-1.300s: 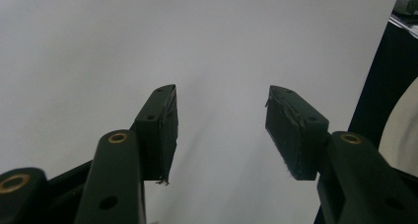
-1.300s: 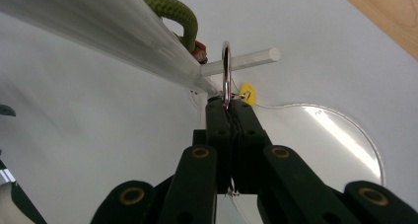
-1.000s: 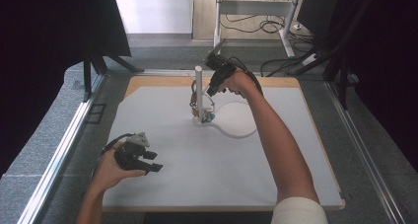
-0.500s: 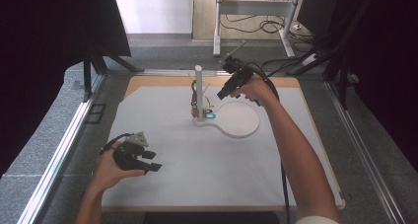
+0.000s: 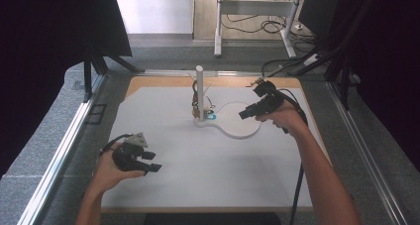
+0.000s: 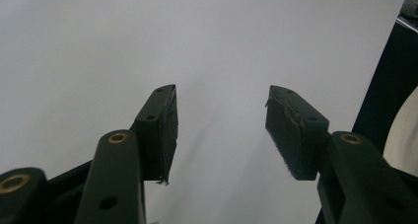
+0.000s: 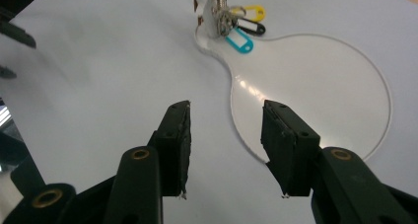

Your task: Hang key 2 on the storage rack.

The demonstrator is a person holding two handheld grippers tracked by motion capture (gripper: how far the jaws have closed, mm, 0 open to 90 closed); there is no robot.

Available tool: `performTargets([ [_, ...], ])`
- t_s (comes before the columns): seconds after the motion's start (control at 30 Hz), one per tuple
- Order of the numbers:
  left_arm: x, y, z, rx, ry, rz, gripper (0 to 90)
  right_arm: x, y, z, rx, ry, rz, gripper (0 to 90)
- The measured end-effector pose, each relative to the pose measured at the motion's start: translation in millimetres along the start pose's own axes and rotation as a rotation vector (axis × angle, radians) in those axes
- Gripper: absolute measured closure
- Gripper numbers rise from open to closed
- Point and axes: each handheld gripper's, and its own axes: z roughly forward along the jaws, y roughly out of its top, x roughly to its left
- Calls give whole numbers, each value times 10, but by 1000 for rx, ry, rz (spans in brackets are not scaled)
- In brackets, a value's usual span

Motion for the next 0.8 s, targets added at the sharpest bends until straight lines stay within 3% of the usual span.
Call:
performTargets([
  [0.1, 1, 0, 0, 1, 1, 0, 464, -16, -230, -17, -20, 17, 0, 530],
  [0.4, -9, 5, 35, 4, 5, -1, 456, -76, -878, 40, -85, 6, 40, 503],
  [0.57, -14, 8, 44, 6, 7, -4, 454, -109, -1020, 92, -70, -10, 44, 496],
  [0.8, -1, 9, 33, -3, 8, -6, 444, -88, -1069, 25, -119, -39, 36, 468],
])
